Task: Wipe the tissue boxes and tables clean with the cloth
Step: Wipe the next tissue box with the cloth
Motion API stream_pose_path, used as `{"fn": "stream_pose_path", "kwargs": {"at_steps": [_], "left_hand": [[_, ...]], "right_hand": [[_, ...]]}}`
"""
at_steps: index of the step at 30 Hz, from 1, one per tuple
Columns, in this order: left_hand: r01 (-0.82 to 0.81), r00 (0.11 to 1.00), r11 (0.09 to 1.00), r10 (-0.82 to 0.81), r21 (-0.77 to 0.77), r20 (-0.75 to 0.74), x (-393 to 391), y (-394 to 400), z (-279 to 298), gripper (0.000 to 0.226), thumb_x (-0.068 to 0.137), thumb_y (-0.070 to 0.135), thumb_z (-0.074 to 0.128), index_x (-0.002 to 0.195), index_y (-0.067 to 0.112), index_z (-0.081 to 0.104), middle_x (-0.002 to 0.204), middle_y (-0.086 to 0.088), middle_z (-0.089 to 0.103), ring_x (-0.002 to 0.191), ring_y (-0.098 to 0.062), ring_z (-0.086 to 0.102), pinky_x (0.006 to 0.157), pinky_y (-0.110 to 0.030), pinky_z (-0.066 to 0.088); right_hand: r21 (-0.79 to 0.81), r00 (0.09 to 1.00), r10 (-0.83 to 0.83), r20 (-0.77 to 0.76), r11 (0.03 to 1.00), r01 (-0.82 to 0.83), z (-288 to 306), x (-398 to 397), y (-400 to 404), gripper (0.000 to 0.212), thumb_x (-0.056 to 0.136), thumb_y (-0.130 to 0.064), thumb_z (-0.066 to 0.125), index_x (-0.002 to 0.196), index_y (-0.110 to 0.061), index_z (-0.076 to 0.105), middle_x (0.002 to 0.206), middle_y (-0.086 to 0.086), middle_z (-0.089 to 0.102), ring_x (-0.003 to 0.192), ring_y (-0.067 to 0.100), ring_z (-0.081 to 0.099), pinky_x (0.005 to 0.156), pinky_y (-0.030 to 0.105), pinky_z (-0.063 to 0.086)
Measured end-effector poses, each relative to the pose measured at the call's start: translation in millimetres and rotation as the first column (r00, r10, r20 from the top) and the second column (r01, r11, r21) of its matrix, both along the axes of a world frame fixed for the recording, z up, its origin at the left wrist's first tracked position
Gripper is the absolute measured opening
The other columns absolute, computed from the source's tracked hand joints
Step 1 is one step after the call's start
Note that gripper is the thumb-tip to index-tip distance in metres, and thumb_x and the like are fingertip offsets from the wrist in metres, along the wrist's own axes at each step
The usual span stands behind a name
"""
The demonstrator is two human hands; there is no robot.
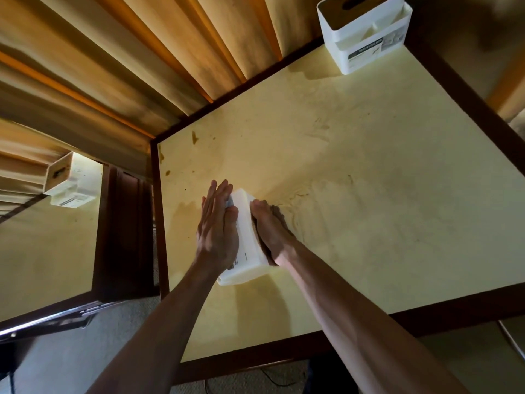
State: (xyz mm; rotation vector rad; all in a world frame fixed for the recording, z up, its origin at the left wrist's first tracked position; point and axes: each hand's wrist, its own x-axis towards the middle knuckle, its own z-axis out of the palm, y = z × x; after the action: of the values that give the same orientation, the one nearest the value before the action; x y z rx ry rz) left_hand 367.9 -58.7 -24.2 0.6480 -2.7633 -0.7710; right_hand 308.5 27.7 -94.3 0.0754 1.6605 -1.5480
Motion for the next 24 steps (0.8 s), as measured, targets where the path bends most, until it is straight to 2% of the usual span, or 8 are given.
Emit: {"fn": "stream_pose_path", "kwargs": {"at_steps": [2, 5, 8, 11, 13, 16, 20, 24], "left_hand": [[-0.008, 1.0, 1.0, 0.008, 0.009, 0.005, -1, 2, 2, 0.058, 0.096, 0.038, 0.028, 0.147, 0.014, 0.045, 0.147, 0.02, 0.031, 0.147, 0.0, 0.014, 0.121, -0.053, 0.021], [0.003, 1.0, 1.0, -0.003, 0.008, 0.005, -2, 2, 2, 0.056, 0.097, 0.033, 0.029, 0.147, 0.013, 0.045, 0.145, 0.024, 0.029, 0.146, 0.002, 0.013, 0.121, -0.053, 0.02], [0.016, 1.0, 1.0, -0.016, -0.001, 0.002, -1, 1, 1, 0.056, 0.098, 0.034, 0.028, 0.147, 0.013, 0.044, 0.144, 0.029, 0.026, 0.146, 0.003, 0.013, 0.121, -0.054, 0.021], [0.086, 0.994, 0.996, -0.087, -0.021, -0.063, 1, -4, -3, 0.056, 0.101, 0.034, 0.023, 0.145, 0.008, 0.045, 0.148, 0.01, 0.036, 0.15, -0.011, 0.019, 0.118, -0.06, 0.024], [0.124, 0.987, 0.991, -0.128, -0.045, -0.097, 2, -7, -6, 0.053, 0.102, 0.031, 0.023, 0.144, 0.007, 0.045, 0.149, 0.004, 0.037, 0.15, -0.019, 0.022, 0.115, -0.064, 0.027], [0.089, 0.994, 0.996, -0.091, -0.023, -0.055, 2, -5, -3, 0.059, 0.101, 0.037, 0.019, 0.146, 0.009, 0.043, 0.15, 0.006, 0.035, 0.151, -0.017, 0.019, 0.117, -0.061, 0.026], [0.096, 0.993, 0.995, -0.098, -0.034, -0.063, 1, -4, -2, 0.06, 0.103, 0.042, 0.021, 0.143, 0.007, 0.047, 0.15, 0.0, 0.043, 0.151, -0.02, 0.023, 0.117, -0.059, 0.026], [0.017, 1.0, 1.0, -0.017, -0.004, -0.008, 0, -6, -6, 0.059, 0.098, 0.04, 0.025, 0.145, 0.012, 0.046, 0.152, 0.002, 0.044, 0.151, -0.011, 0.019, 0.119, -0.055, 0.025]], "right_hand": [[-0.034, 0.997, 0.022, -0.075, 0.999, -0.025, 18, -5, 2, 0.07, 0.079, -0.073, 0.02, 0.122, -0.03, 0.054, 0.132, 0.001, 0.056, 0.12, 0.025, 0.054, 0.102, 0.055, 0.041], [-0.06, 0.974, 0.073, -0.213, 0.994, -0.088, 30, -2, 3, 0.071, 0.091, -0.06, 0.014, 0.153, -0.027, 0.022, 0.16, -0.005, 0.024, 0.145, 0.016, 0.026, 0.116, 0.049, 0.026], [-0.162, 0.943, 0.009, -0.332, 0.985, -0.067, 32, 3, 8, 0.057, 0.101, -0.047, 0.019, 0.155, -0.026, 0.021, 0.161, -0.009, 0.018, 0.148, 0.004, 0.012, 0.122, 0.042, 0.015], [-0.301, 0.942, -0.045, -0.334, 0.951, -0.062, 40, 10, 11, 0.054, 0.102, -0.042, 0.026, 0.154, -0.027, 0.025, 0.16, -0.013, 0.021, 0.145, -0.006, 0.009, 0.123, 0.035, 0.011], [-0.38, 0.94, -0.059, -0.335, 0.922, -0.078, 44, 15, 15, 0.054, 0.102, -0.038, 0.03, 0.154, -0.021, 0.026, 0.159, -0.014, 0.02, 0.143, -0.011, 0.008, 0.12, 0.023, 0.012], [-0.491, 0.958, -0.051, -0.283, 0.866, -0.099, 50, 30, 31, 0.049, 0.106, -0.018, 0.036, 0.153, -0.012, 0.024, 0.155, -0.018, 0.017, 0.137, -0.02, 0.012, 0.11, 0.006, 0.016], [-0.625, 0.98, -0.047, -0.194, 0.776, -0.087, 49, 59, 50, 0.052, 0.105, -0.014, 0.035, 0.153, -0.017, 0.016, 0.159, -0.017, 0.016, 0.147, 0.0, 0.012, 0.122, 0.03, 0.016], [-0.565, 0.967, -0.058, -0.25, 0.819, -0.097, 47, 78, 63, 0.053, 0.106, -0.016, 0.03, 0.155, -0.016, 0.011, 0.162, -0.016, 0.007, 0.148, -0.002, 0.001, 0.121, 0.022, 0.007]]}}
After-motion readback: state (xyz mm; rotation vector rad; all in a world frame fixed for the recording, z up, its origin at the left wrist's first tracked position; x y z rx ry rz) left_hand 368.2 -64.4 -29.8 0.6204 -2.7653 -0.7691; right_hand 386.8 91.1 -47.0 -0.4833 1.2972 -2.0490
